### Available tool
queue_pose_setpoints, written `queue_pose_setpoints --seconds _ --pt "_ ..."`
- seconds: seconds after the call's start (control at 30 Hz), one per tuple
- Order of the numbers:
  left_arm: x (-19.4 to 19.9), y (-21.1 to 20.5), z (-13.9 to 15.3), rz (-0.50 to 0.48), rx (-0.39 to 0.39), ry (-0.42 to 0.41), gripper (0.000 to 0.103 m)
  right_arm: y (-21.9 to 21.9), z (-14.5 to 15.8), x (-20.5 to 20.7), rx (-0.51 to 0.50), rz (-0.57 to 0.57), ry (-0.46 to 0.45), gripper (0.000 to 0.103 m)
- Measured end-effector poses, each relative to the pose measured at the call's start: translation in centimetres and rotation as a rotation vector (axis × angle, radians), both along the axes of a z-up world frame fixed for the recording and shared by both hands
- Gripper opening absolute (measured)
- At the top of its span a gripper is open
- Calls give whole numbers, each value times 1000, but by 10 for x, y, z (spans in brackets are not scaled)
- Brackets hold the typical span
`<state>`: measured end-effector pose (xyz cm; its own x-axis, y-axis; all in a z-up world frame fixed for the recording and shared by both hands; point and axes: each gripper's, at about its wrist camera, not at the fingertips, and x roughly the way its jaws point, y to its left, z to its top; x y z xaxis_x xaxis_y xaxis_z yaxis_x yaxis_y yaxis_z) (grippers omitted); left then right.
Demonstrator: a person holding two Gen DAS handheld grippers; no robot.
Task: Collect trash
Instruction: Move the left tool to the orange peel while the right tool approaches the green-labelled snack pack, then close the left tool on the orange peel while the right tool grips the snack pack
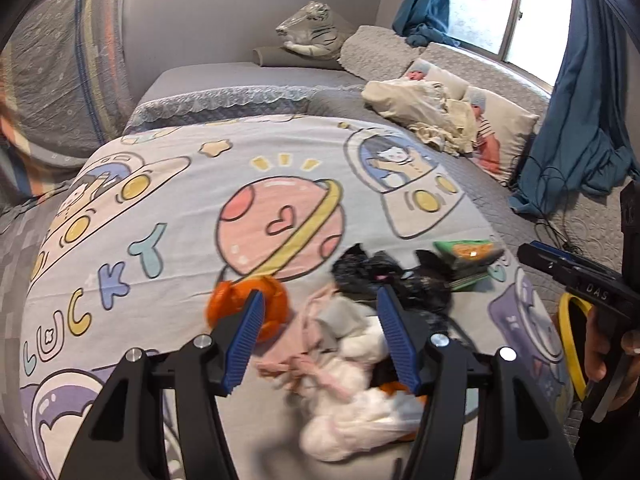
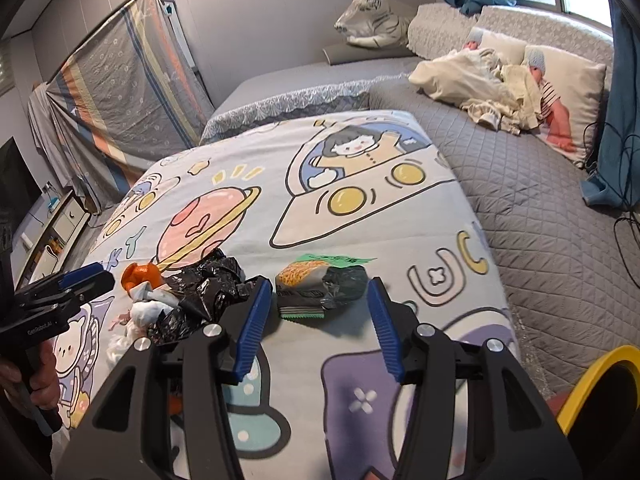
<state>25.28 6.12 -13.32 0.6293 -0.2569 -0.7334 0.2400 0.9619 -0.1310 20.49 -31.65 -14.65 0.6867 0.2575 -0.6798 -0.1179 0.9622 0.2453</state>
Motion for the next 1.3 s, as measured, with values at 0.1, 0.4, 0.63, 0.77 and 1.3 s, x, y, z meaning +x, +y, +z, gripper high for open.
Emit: queue_pose_setpoints --seconds 0.1,0.4,0.63,0.77,1.3 --pt "8 16 -10 26 13 22 56 2 -6 12 9 -3 21 54" --pt "29 45 -36 83 7 78 56 15 -25 39 12 -3 67 55" --pt "41 50 -52 88 7 113 56 21 -38 53 17 3 104 55" --pt "49 49 -55 87 11 121 56 26 -42 59 14 13 115 55" --pt "60 27 -56 40 69 113 33 32 -54 67 15 24 133 35"
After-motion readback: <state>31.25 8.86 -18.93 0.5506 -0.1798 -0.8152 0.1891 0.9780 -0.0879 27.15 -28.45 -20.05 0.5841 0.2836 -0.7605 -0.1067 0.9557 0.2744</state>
